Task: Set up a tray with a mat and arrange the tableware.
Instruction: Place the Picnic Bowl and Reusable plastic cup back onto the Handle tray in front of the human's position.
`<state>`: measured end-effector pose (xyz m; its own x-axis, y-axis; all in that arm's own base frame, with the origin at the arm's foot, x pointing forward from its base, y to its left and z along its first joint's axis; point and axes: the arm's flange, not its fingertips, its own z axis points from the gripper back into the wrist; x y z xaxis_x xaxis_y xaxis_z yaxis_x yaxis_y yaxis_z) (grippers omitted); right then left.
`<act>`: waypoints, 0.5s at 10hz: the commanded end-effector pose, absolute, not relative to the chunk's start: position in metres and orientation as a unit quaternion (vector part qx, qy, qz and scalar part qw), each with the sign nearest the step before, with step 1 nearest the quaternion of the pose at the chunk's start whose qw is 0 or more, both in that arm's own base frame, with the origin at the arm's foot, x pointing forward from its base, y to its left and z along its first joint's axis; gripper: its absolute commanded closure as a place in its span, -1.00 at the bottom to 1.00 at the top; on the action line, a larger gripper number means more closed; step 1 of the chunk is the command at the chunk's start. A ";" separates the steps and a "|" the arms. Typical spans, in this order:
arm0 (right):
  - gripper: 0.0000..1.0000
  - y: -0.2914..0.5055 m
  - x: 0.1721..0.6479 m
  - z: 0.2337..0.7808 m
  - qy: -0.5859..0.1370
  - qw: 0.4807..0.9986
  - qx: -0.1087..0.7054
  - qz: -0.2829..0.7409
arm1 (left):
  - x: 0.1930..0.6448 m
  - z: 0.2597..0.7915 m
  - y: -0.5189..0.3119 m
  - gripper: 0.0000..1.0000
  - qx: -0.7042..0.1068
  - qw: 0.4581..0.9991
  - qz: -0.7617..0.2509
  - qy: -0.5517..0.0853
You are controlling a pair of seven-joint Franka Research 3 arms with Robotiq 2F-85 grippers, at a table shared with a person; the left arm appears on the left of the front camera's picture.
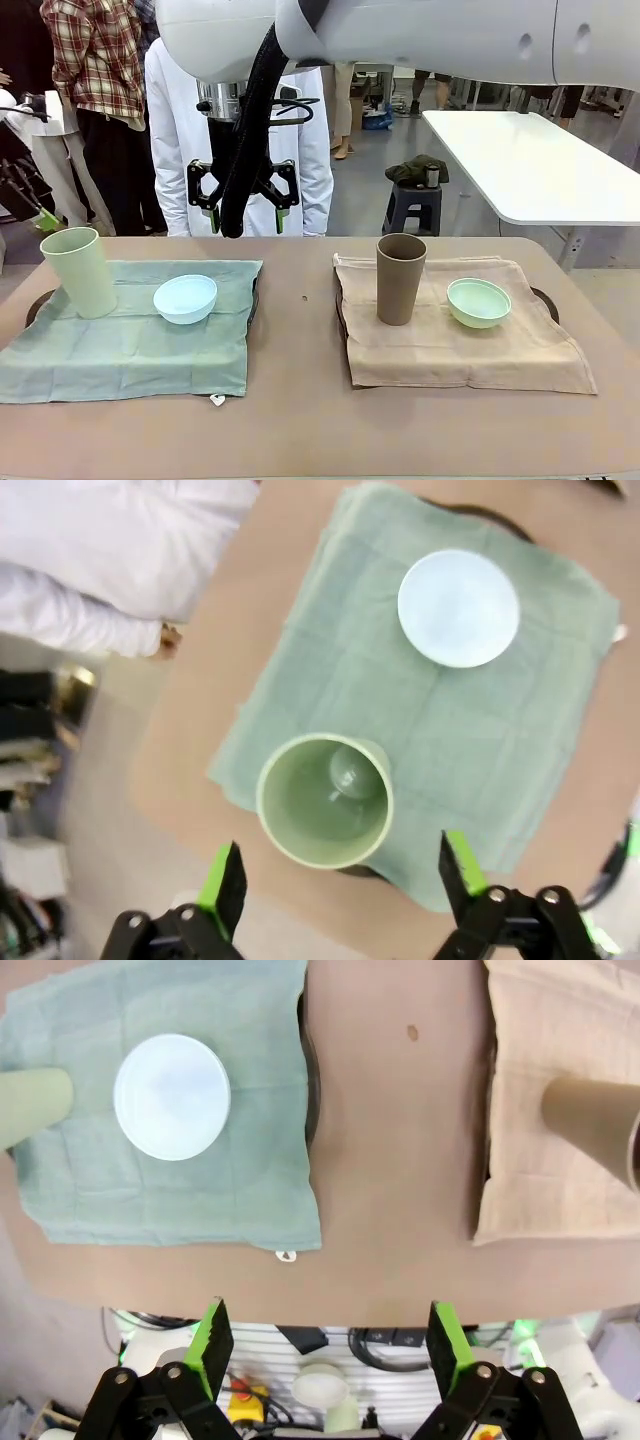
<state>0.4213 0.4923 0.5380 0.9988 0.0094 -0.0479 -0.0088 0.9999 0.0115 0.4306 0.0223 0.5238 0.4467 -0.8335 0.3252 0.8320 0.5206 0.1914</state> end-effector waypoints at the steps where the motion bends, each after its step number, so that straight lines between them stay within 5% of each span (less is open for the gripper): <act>1: -1.00 0.491 0.418 0.534 0.018 0.999 0.036 0.019 | 0.421 0.531 0.013 -1.00 -0.118 0.931 -0.308 -0.157; 5: -1.00 0.490 0.420 0.528 0.014 1.000 0.022 -0.010 | 0.409 0.544 -0.006 -1.00 -0.111 0.977 -0.141 -0.113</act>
<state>0.4198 0.4983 0.5364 0.9996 0.0161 -0.0222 -0.0150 0.9988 0.0475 0.4086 0.0018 0.5338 0.9224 -0.3156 0.2226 0.3563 0.9178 -0.1752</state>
